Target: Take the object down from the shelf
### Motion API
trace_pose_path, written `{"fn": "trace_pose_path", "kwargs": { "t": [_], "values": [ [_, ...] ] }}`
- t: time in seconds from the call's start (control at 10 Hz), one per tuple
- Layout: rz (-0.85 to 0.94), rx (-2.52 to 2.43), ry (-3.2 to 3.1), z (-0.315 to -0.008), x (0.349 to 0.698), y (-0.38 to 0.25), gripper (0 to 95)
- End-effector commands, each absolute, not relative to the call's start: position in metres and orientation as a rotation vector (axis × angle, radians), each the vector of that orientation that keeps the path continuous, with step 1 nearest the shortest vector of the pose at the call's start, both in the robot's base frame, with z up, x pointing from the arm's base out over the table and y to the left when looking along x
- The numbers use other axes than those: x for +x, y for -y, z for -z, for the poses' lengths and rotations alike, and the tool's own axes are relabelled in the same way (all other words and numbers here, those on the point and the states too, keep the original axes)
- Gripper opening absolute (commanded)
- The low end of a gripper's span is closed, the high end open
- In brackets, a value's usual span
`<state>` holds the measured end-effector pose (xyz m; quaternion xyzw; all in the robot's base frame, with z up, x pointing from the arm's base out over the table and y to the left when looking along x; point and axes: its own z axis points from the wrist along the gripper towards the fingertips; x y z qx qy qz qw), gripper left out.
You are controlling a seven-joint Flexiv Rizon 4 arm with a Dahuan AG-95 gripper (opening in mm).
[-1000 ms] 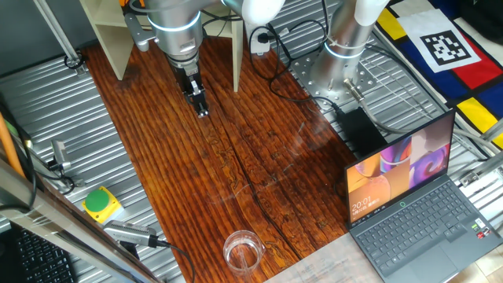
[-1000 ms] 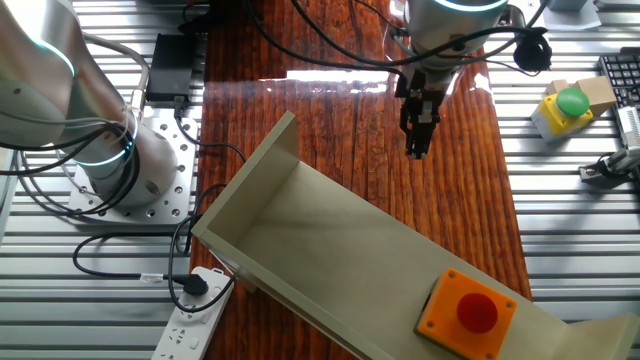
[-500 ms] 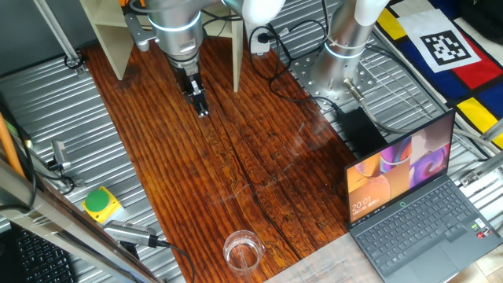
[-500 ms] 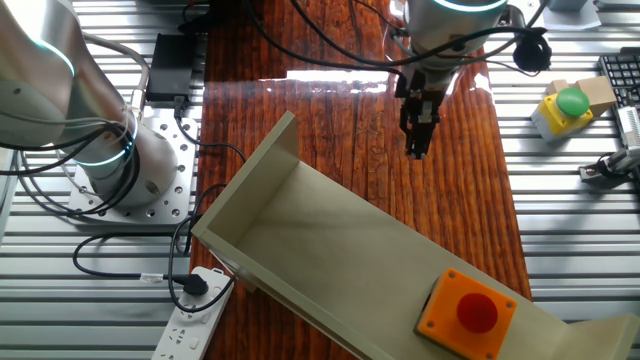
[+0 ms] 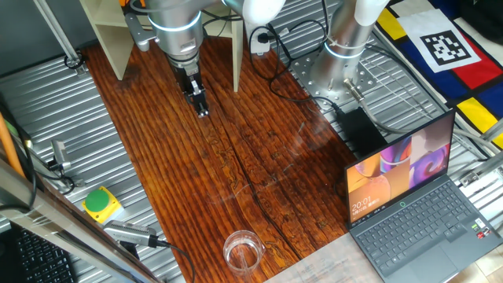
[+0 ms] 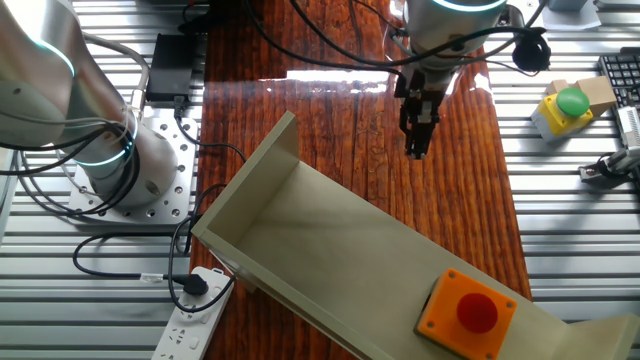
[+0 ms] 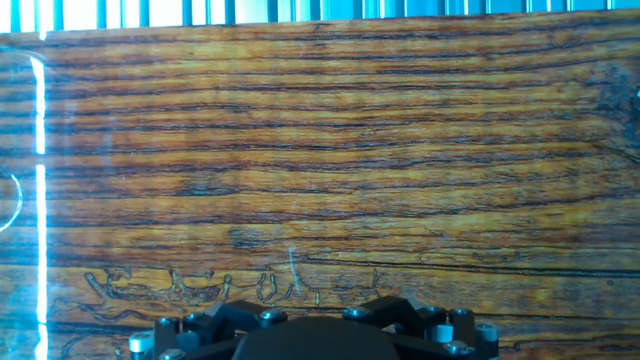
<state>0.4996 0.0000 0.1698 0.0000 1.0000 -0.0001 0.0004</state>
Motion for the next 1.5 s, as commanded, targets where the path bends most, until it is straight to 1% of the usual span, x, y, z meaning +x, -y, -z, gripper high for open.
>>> {"fn": "trace_pose_path", "kwargs": {
  "t": [0.1, 0.2, 0.8, 0.9, 1.1, 1.3, 1.5],
  "values": [
    [0.000, 0.000, -3.142, -0.1700, 0.5000, 0.0000, 95.0],
    [-0.052, -0.388, -3.138, -0.1700, 0.5000, 0.0000, 0.0],
    [-0.051, -0.389, -3.139, -0.1701, 0.5000, 0.0000, 0.0],
    [-0.052, -0.430, -3.138, -0.1701, 0.5000, 0.0000, 0.0],
    [-0.052, -0.675, -3.112, -0.1701, 0.5000, 0.0000, 0.0],
    [-0.017, -0.758, -3.094, -0.1708, 0.4999, -0.0002, 0.0],
    [-0.033, -0.889, -3.083, -0.1708, 0.4999, -0.0002, 0.0]
  ]
}}
